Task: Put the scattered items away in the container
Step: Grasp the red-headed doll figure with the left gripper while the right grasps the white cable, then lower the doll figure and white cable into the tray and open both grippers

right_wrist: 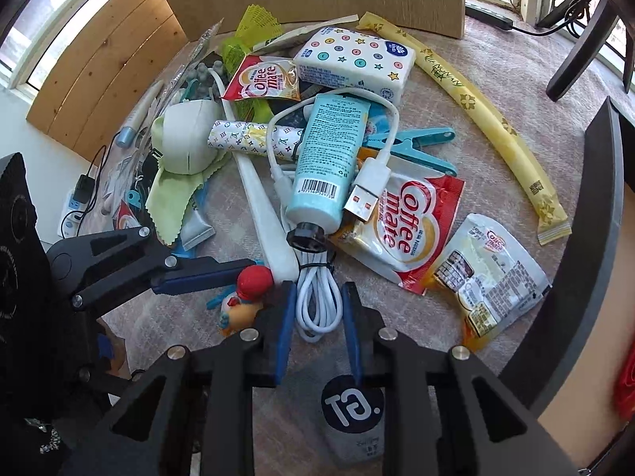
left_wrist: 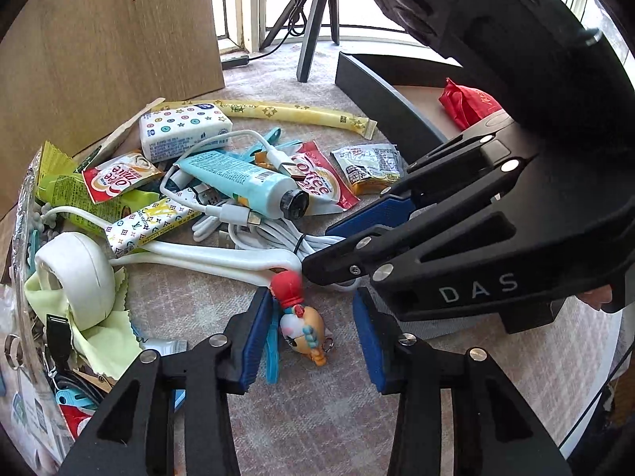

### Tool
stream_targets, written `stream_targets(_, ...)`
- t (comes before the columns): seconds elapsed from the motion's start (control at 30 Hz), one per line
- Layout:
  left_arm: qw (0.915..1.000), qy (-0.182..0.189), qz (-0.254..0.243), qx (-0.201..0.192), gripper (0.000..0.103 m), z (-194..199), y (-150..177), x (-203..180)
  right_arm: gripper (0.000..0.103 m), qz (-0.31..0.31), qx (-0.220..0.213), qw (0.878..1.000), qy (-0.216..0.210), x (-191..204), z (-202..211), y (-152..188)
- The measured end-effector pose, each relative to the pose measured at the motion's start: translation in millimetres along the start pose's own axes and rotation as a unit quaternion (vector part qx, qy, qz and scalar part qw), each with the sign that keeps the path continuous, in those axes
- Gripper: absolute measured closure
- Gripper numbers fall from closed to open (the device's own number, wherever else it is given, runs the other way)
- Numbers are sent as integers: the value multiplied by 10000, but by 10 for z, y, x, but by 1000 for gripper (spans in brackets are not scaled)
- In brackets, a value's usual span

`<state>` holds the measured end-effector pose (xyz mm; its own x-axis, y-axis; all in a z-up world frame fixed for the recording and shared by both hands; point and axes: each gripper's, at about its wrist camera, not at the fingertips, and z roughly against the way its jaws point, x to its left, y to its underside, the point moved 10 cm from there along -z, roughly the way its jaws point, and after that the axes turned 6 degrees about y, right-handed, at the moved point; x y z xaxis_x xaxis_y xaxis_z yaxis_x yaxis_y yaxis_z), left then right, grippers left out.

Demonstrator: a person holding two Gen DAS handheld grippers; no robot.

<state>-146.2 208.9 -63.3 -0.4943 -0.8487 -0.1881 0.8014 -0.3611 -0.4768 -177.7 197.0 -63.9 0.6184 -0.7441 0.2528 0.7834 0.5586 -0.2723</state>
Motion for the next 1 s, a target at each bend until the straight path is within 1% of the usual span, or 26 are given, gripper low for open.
stream_targets(0.03, 10000, 43, 49, 2, 78, 18, 11, 19, 81, -11, -5, 10000, -3, -1, 10, 16)
stream_targets(0.07, 9998, 128, 122, 9, 81, 43, 33, 33, 81, -18, -10, 10000, -10, -1, 20, 35)
stream_targets(0.13, 9995, 209, 232, -17, 83, 87, 68, 54, 81, -88, -20, 10000, -40, -6, 40, 83)
stream_targets(0.23, 9994, 193, 284, -44, 83, 151, 141, 62, 81, -200, -73, 9997, -86, -21, 99, 168)
stream_targets(0.4, 9978, 376, 483, -262, 83, 341, 190, 21, 82, -358, -265, 9987, -233, 22, 261, 275)
stream_targets(0.6, 9932, 608, 780, -612, 83, 654, 152, 8, 84, -785, -700, 9934, -459, 36, 582, 414)
stream_targets(0.73, 9917, 673, 805, -749, 83, 785, 73, -49, 84, -994, -1048, 9883, -496, -58, 829, 426)
stream_targets(0.77, 9913, 709, 788, -776, 83, 813, 51, -74, 84, -1054, -1128, 9868, -498, -70, 848, 375)
stream_targets(0.87, 9911, 758, 695, -848, 83, 876, -45, -184, 84, -1233, -1374, 9816, -492, -127, 1032, 422)
stream_targets(1.0, 9890, 1042, 459, -946, 83, 909, -265, -492, 84, -1513, -1794, 9718, -225, -416, 1398, 550)
